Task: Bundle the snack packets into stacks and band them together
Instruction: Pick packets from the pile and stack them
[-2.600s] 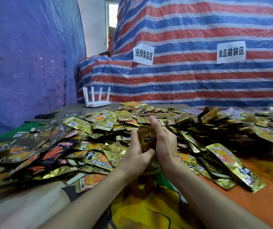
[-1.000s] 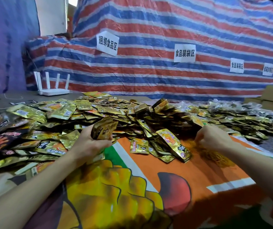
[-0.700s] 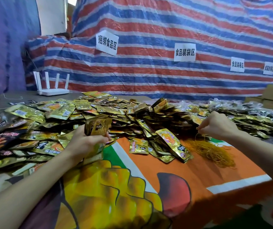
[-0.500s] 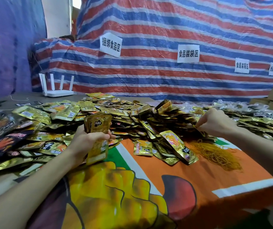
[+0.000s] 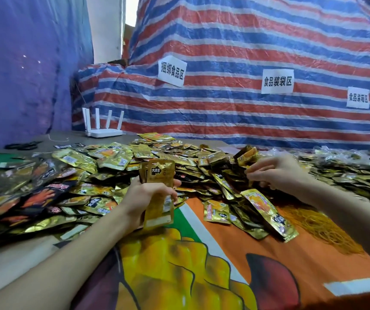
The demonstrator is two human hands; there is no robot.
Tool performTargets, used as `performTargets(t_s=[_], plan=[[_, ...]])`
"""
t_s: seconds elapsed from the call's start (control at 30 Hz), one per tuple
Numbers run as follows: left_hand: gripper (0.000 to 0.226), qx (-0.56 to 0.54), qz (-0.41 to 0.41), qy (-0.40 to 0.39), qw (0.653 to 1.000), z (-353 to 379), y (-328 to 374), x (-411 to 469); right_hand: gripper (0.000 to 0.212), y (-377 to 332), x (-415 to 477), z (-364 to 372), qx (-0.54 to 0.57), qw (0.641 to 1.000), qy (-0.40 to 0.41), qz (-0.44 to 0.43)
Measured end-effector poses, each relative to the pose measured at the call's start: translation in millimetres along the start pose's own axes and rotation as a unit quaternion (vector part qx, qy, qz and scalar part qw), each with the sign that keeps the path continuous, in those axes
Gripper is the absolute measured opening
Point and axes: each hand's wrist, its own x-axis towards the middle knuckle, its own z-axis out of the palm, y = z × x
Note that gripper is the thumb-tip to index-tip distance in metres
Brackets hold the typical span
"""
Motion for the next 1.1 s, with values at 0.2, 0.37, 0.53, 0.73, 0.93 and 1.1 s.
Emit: performTargets(t_s=[0.2,0.37,0.53,0.73,0.93,1.1], plan=[[0.045,-0.074,-0.051,0.0,0.996,-4.8,10.2,-3.6,0.014,-63.5,5.1,108.8,0.27,0.957,-0.102,-0.04],[0.025,-0.083,-0.094,0.046,0.991,-12.4,12.7,1.6,0.013,-67.9,8.5,162.1,0.333,0.941,-0.05,-0.019],[0.029,-0.048,-0.14,0.034,0.988,-12.1,7.7,5.8,0.014,-52.6,18.9,169.3,0.37,0.926,-0.068,0.034],[0.015,-0.068,-0.16,-0.008,0.985,-11.9,5.3,7.8,0.021,-44.9,18.9,172.2,0.424,0.891,-0.149,0.07],[0.018,-0.178,-0.166,-0.068,0.967,-20.0,8.7,6.1,0.018,-40.8,18.6,174.5,0.455,0.866,-0.179,0.103],[0.039,-0.294,-0.079,-0.191,0.933,-29.8,11.6,0.0,0.028,-33.7,24.1,165.6,0.533,0.79,-0.281,0.112]])
